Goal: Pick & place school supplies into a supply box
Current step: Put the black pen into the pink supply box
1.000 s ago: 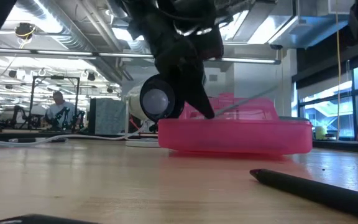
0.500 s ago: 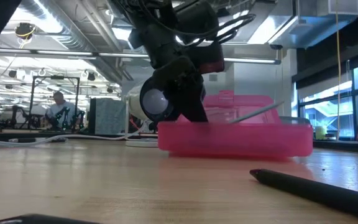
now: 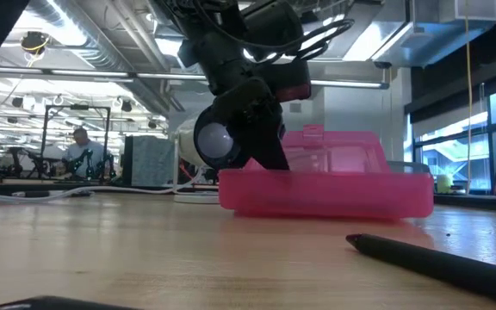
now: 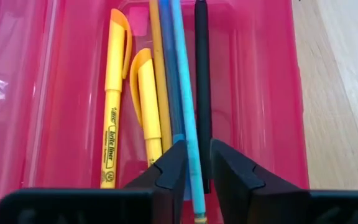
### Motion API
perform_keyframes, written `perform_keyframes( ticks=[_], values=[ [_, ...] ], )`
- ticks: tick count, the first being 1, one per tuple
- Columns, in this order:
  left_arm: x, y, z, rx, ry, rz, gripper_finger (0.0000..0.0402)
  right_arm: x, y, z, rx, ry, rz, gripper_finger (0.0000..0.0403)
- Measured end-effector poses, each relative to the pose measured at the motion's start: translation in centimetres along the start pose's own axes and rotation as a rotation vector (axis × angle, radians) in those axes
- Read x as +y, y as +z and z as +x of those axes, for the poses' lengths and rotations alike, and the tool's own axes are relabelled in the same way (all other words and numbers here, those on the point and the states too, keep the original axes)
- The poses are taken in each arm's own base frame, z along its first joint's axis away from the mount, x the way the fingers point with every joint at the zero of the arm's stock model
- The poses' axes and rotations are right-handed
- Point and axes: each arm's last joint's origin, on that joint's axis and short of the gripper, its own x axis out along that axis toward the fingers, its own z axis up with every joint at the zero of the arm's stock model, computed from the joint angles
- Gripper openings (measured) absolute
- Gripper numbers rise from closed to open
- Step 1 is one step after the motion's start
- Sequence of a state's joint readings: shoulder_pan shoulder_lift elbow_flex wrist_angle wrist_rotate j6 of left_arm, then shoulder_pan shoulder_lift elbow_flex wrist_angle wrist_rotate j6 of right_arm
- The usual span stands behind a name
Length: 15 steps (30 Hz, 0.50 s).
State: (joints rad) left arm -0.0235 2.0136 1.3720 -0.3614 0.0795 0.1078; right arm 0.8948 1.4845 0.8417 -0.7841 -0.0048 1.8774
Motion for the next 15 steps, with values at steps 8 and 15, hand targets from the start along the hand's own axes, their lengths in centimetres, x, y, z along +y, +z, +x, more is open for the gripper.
perform_keyframes(
  ticks=[8, 15],
  values=[
    [0.01, 0.12, -0.03, -0.011, 0.009, -0.004, 0.0088, 0.01, 0.00, 0.13, -0.002, -0.008, 0.000, 0.0097],
    [0.05, 0.28, -0.10, -0.027, 0.013, 0.001, 0.0087, 0.04, -0.01, 0.48, -0.008, -0.024, 0.000, 0.0097]
  ],
)
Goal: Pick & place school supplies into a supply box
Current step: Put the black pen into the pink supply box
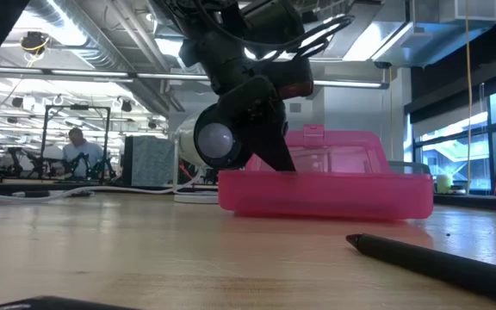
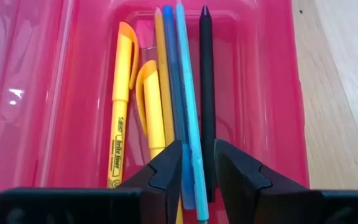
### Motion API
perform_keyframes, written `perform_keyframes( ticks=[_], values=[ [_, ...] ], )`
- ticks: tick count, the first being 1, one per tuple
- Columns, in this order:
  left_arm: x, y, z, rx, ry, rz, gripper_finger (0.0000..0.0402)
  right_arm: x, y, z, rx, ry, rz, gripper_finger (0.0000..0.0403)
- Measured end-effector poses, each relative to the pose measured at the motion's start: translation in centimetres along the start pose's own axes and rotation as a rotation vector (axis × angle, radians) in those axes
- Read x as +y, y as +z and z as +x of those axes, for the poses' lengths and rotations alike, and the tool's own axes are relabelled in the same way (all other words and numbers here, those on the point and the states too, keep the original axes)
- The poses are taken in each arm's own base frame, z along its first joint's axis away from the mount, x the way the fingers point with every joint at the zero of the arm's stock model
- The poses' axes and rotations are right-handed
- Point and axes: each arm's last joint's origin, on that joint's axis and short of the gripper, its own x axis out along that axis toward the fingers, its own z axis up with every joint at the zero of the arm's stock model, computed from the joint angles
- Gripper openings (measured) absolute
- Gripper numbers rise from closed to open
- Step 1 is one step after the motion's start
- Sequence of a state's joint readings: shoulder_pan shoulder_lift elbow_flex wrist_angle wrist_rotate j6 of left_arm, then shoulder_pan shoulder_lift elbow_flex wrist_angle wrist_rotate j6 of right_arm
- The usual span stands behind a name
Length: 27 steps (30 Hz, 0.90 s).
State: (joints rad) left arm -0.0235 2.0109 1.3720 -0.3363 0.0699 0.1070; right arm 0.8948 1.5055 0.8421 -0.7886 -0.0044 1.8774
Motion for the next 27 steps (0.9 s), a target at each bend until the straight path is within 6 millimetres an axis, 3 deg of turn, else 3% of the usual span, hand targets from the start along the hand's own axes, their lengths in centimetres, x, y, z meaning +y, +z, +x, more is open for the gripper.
perform_keyframes(
  ticks=[27],
  values=[
    [0.0, 0.0, 0.0, 0.002, -0.002, -0.004, 0.0089, 0.3, -0.3, 2.8, 0.060, -0.131, -0.043, 0.0097]
  ],
)
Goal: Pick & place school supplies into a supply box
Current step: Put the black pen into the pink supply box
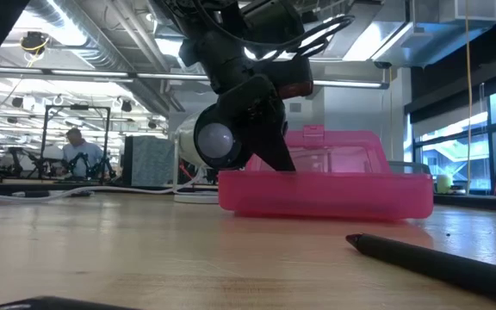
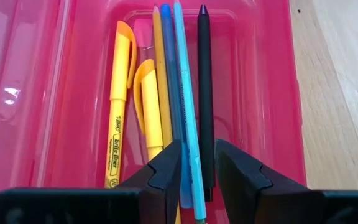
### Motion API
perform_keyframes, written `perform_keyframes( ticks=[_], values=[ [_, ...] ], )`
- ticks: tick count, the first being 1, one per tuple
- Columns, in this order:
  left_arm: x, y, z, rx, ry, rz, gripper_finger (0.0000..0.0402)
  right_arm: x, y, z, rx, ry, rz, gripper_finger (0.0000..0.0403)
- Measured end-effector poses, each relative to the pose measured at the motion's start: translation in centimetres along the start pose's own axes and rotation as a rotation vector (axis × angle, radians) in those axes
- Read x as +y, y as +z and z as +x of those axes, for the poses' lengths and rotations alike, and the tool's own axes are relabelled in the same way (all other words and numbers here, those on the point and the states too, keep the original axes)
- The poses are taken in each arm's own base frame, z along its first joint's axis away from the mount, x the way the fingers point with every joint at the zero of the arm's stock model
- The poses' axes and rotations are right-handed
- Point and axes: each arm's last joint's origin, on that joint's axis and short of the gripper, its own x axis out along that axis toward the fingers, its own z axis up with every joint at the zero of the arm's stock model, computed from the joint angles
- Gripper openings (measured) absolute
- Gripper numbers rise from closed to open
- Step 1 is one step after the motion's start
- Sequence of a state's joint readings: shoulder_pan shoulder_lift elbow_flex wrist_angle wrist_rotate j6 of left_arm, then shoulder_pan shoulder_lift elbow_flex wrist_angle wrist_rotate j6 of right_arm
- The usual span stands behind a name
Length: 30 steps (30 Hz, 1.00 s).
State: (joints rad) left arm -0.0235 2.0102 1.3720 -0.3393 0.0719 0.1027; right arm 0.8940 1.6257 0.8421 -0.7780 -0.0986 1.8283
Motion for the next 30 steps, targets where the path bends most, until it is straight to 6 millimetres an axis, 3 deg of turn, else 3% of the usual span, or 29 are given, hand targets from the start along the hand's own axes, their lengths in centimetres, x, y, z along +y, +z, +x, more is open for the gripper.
perform_keyframes(
  ticks=[7, 15, 25, 30],
  values=[
    [0.0, 0.0, 0.0, 0.000, -0.001, -0.002, 0.0092, 0.1, 0.0, 0.4, 0.002, -0.017, -0.004, 0.0091],
    [0.0, 0.0, 0.0, 0.000, -0.001, -0.003, 0.0093, -1.1, 0.5, 2.0, 0.025, 0.040, -0.011, 0.0046],
    [0.0, 0.5, -0.4, -0.037, 0.003, -0.009, 0.0093, -1.6, 0.6, 0.8, -0.026, 0.052, -0.014, 0.0041],
    [0.0, 0.9, -1.6, -0.059, 0.006, -0.008, 0.0093, -1.7, 0.6, 0.7, -0.033, 0.051, -0.012, 0.0035]
  ],
)
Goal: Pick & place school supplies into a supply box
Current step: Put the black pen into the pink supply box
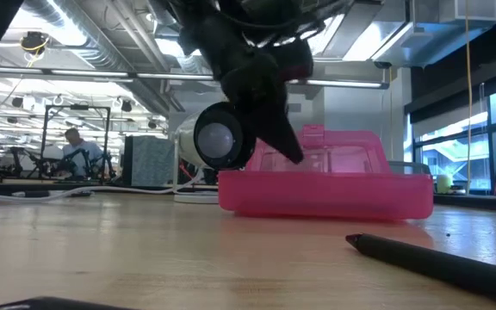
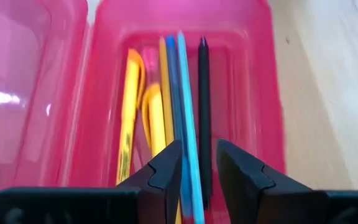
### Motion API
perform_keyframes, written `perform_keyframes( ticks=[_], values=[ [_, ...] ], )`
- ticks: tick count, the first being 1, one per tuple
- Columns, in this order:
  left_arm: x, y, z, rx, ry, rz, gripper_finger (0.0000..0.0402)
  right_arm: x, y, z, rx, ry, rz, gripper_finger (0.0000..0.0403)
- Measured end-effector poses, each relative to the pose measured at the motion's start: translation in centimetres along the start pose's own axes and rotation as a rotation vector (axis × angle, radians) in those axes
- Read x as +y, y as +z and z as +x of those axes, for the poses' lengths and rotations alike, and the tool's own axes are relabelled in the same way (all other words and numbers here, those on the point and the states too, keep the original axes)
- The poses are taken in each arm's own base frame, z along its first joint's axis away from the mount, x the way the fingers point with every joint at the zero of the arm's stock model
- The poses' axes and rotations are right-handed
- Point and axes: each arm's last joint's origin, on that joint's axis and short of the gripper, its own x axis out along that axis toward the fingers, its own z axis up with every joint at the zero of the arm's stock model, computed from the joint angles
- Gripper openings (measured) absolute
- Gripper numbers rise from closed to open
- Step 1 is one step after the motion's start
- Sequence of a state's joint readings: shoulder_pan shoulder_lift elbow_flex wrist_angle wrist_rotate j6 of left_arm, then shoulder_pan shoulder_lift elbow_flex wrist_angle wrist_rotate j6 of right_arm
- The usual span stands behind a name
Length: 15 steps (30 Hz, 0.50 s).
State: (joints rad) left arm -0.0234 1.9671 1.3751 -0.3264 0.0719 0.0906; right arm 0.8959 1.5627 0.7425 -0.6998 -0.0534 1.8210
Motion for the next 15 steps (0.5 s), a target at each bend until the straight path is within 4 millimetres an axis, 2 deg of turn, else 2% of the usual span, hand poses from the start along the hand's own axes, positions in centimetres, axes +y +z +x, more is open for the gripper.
perform_keyframes(
  ticks=[9, 15],
  values=[
    [-0.4, 1.4, -3.0, -0.084, 0.004, 0.012, 0.0093, -0.2, 0.1, -0.1, -0.015, -0.013, -0.002, 0.0036],
    [-0.5, 1.6, -4.4, -0.083, 0.002, 0.014, 0.0093, -0.2, 0.2, -0.4, -0.037, -0.030, -0.027, 0.0038]
  ],
)
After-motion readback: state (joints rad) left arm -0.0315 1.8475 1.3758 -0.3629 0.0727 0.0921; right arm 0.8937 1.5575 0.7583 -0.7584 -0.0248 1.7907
